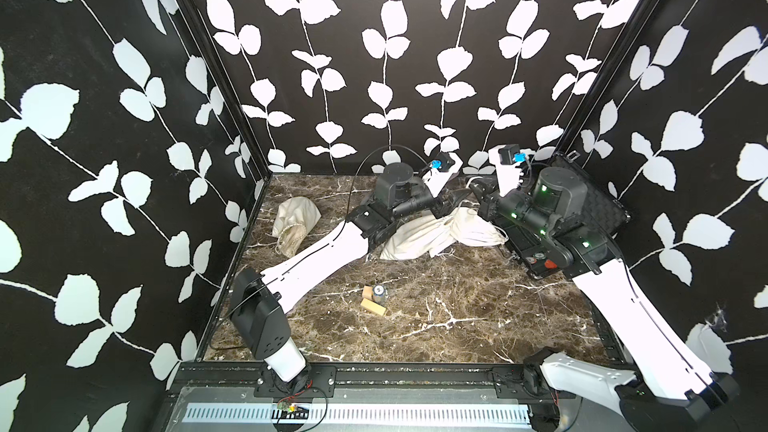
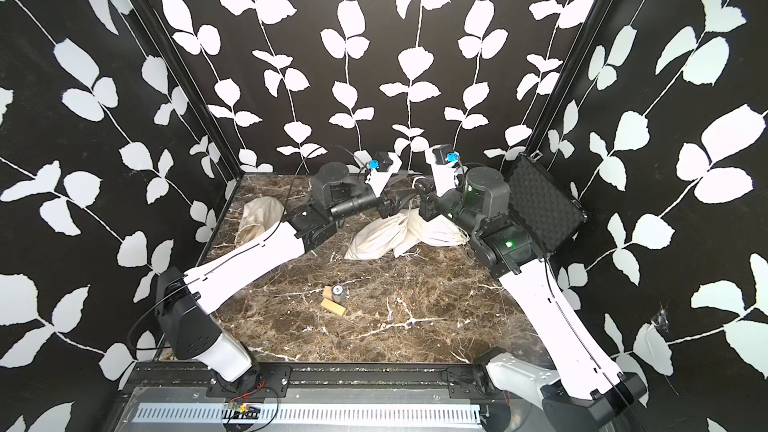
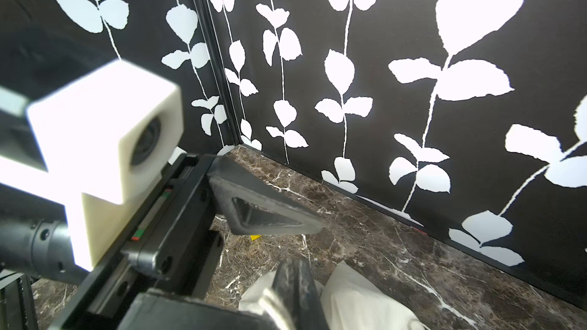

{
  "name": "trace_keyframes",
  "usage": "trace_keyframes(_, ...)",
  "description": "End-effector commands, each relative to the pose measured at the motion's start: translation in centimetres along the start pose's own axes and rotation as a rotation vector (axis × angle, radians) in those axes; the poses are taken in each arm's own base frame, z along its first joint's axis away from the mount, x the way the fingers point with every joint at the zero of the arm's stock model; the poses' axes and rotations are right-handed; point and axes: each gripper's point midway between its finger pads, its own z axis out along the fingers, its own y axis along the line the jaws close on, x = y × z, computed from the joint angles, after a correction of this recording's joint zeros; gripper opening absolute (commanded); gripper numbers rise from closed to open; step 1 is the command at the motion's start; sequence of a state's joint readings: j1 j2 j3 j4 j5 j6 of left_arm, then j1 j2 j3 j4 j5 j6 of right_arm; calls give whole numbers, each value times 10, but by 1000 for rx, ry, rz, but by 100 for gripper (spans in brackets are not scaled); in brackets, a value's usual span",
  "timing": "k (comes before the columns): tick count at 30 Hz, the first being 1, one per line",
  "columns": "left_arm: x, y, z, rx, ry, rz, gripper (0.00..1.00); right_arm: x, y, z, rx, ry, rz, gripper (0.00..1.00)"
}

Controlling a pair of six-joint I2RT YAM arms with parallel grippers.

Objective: Close the soil bag
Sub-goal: Frap the soil bag at the center of the board.

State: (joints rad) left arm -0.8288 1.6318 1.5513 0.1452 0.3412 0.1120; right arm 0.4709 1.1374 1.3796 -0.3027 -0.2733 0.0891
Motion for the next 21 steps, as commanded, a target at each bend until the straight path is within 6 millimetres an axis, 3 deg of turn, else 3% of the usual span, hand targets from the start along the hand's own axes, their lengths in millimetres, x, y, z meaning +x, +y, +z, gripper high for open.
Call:
trace_keyframes(1,-4,-6,1,47,18,32,46,-25,8,-6,-23,-71,-39,0)
trace_keyframes(7,-9,7,-3,-29,41,13,1,-18,-4,-9,52,-84,-62,3)
trace_keyframes(12,-18,32,-15,-183,54,-66,0,21,-28,-13,187,-107,-64,32)
trace_keyframes(18,-18,54,-21,-275,59,-187,0,80,-17,7,105,-103,-40,55)
trace_keyframes(21,-22,54,-20,-268,47,-225,0,82,1,24,11,-138,-20,58)
